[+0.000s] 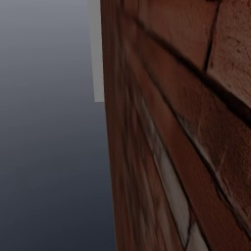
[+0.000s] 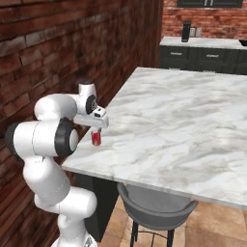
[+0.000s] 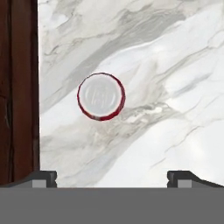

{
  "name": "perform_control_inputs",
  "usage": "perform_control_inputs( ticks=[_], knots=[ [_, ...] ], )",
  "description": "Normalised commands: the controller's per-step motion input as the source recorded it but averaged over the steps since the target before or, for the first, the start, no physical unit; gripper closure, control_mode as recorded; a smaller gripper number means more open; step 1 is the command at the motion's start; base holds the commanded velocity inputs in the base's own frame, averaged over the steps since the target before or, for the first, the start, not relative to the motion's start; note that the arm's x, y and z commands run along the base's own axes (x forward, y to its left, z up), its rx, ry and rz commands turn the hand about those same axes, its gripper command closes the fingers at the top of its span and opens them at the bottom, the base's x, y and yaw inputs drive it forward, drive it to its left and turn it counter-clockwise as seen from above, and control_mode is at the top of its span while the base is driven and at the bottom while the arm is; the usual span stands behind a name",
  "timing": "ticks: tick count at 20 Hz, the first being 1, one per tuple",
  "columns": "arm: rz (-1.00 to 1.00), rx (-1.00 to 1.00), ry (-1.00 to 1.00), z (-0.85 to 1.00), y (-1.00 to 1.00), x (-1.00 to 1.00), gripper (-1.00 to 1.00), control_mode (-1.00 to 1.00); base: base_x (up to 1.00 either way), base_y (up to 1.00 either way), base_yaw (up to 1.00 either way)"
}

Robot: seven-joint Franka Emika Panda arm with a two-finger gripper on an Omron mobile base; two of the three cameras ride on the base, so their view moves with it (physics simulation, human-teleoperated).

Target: Four empty soda cans are scattered around the kitchen. Gather all the cans and cluster them next to the stove for recycling.

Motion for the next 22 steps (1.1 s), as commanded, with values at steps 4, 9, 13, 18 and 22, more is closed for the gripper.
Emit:
perform_control_inputs(
  ticks=[4, 9, 13, 18, 22],
  knots=[
    [0.00, 0.00, 0.03, -0.11, 0.00, 0.24, -1.00, -1.00, 0.00, 0.00, 0.00],
    [0.00, 0.00, 0.01, -0.20, 0.00, 0.16, -1.00, -1.00, 0.00, 0.00, 0.00],
    [0.00, 0.00, 0.00, -0.22, 0.00, 0.13, -1.00, -1.00, 0.00, 0.00, 0.00],
    [0.00, 0.00, 0.00, -0.19, 0.00, 0.20, -1.00, -1.00, 0.00, 0.00, 0.00],
    [0.00, 0.00, 0.00, -0.16, 0.00, 0.19, -1.00, -1.00, 0.00, 0.00, 0.00]
  ],
)
